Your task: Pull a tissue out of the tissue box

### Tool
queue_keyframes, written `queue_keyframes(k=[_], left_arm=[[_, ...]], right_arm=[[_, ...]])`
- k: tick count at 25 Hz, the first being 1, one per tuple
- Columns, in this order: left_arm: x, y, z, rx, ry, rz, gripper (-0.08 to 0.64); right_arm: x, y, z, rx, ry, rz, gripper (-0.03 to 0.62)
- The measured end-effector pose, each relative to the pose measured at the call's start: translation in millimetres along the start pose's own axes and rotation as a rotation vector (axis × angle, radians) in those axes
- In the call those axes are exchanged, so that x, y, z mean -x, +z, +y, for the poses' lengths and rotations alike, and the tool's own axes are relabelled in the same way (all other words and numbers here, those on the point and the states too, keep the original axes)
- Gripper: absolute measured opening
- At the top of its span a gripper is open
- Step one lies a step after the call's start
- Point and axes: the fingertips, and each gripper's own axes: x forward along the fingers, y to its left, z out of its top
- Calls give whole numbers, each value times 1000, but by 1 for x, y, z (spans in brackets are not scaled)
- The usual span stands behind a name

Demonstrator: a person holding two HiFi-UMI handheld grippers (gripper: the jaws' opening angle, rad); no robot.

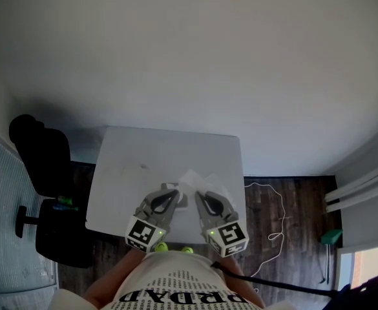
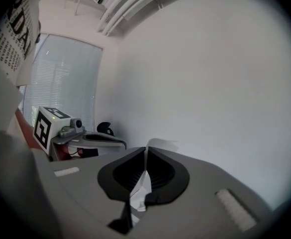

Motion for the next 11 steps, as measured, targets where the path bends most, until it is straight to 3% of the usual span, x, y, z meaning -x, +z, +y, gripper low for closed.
queue_keyframes(k=[11], left_arm=[[4, -1, -1, 0, -4, -5, -3]], right_arm=[[-1, 0, 4, 8, 2, 14, 9]])
